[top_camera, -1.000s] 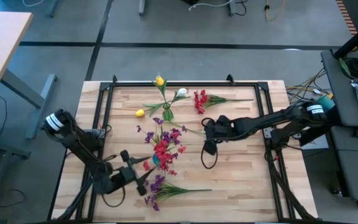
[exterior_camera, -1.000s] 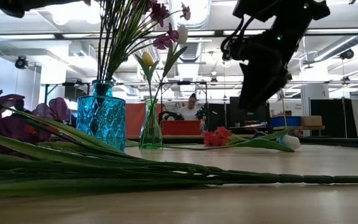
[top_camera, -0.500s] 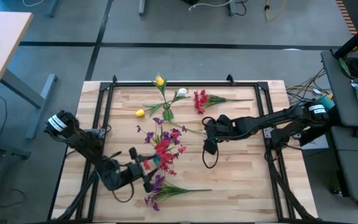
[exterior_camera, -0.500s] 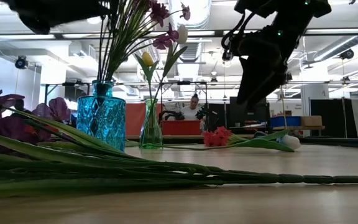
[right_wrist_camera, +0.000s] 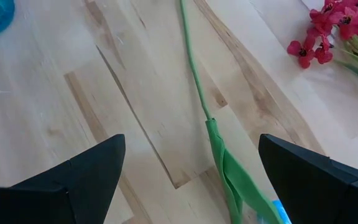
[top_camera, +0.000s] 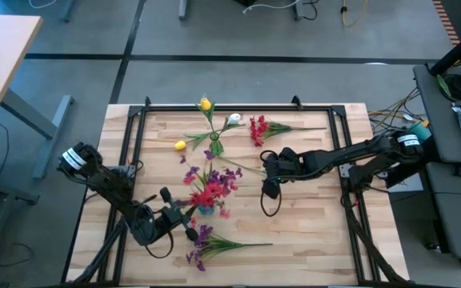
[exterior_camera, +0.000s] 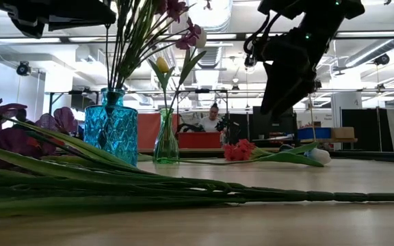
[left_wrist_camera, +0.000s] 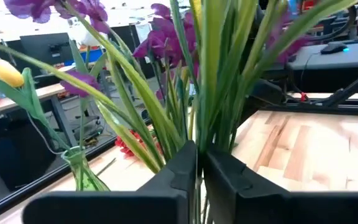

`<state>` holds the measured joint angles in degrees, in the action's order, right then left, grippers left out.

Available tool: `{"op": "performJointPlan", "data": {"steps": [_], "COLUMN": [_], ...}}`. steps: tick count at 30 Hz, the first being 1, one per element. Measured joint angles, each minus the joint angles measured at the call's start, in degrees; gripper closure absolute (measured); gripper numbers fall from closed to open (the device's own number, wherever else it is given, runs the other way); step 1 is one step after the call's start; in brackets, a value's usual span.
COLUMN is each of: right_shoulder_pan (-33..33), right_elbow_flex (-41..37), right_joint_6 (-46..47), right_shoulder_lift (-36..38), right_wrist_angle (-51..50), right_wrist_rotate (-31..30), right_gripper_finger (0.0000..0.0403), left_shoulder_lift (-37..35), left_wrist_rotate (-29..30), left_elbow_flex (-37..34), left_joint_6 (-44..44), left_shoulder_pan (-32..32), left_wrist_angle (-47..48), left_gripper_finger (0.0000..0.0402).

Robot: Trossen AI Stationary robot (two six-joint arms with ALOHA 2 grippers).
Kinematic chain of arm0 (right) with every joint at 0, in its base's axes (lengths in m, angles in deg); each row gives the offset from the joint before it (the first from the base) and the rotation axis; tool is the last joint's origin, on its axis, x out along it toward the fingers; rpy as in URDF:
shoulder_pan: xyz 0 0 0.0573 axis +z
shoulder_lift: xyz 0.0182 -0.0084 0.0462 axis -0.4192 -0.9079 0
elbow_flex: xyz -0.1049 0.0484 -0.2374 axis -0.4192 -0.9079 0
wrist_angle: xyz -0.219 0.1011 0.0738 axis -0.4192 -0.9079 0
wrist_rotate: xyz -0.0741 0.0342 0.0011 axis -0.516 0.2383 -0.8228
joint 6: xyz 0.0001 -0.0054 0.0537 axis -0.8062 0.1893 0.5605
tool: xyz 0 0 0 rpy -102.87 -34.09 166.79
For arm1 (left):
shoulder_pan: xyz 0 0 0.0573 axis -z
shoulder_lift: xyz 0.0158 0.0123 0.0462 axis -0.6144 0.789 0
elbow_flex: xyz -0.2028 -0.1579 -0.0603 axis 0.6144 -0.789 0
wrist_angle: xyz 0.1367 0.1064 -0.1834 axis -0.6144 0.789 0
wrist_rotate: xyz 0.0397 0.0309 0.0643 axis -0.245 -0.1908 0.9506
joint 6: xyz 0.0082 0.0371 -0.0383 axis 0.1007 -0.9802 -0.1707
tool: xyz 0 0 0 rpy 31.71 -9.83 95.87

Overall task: Sort flowers into vase by color
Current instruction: Put the left red flowers into the blue vase, then put the bottom white flower into the green vase

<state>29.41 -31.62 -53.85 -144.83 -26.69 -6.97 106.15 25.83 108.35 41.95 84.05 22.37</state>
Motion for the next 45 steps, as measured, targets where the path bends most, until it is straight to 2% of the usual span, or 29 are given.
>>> {"op": "performJointPlan", "data": {"steps": [6,12,20,23,29,34,37,41,45], "right_shoulder_pan": [0.0,-0.3,-3.6,-5.5,-8.8,-9.4,-8.9,-7.1,-4.5], "right_elbow_flex": [0.0,0.0,-0.3,-1.0,-3.3,-4.1,-4.0,-3.9,-4.5], "right_joint_6": [-0.3,-1.9,-7.9,-12.8,-18.5,-19.6,-21.5,-24.1,-28.8], "right_shoulder_lift": [0.0,0.0,-0.3,-1.1,-5.5,-11.4,-13.2,-12.5,-8.7], "right_wrist_angle": [0.0,-0.9,-1.1,-0.9,-0.6,-0.2,-0.6,-4.2,-14.9], "right_wrist_rotate": [0.0,0.7,4.0,5.7,6.5,6.4,8.5,10.4,12.8], "right_gripper_finger": [0.0042,0.0042,0.0051,0.0072,0.0115,0.0153,0.0186,0.0235,0.0278], "left_shoulder_lift": [0.0,-1.2,-4.0,-7.1,-13.3,-18.9,-20.8,-21.3,-20.5], "left_wrist_rotate": [7.5,3.8,3.9,2.7,-11.2,-11.4,-11.4,-11.5,-11.4], "left_elbow_flex": [-0.4,-0.7,-1.8,-4.9,-15.0,-20.4,-21.7,-21.7,-21.7], "left_joint_6": [1.7,2.2,3.8,8.0,19.4,23.6,24.7,24.7,24.7], "left_shoulder_pan": [2.1,3.8,7.6,8.8,8.6,9.4,9.5,9.6,9.6], "left_wrist_angle": [0.0,-0.2,-0.2,-0.3,0.2,0.1,0.2,0.2,0.7], "left_gripper_finger": [0.0382,0.0366,0.0319,0.0314,0.0325,0.0326,0.0326,0.0326,0.0326]}}
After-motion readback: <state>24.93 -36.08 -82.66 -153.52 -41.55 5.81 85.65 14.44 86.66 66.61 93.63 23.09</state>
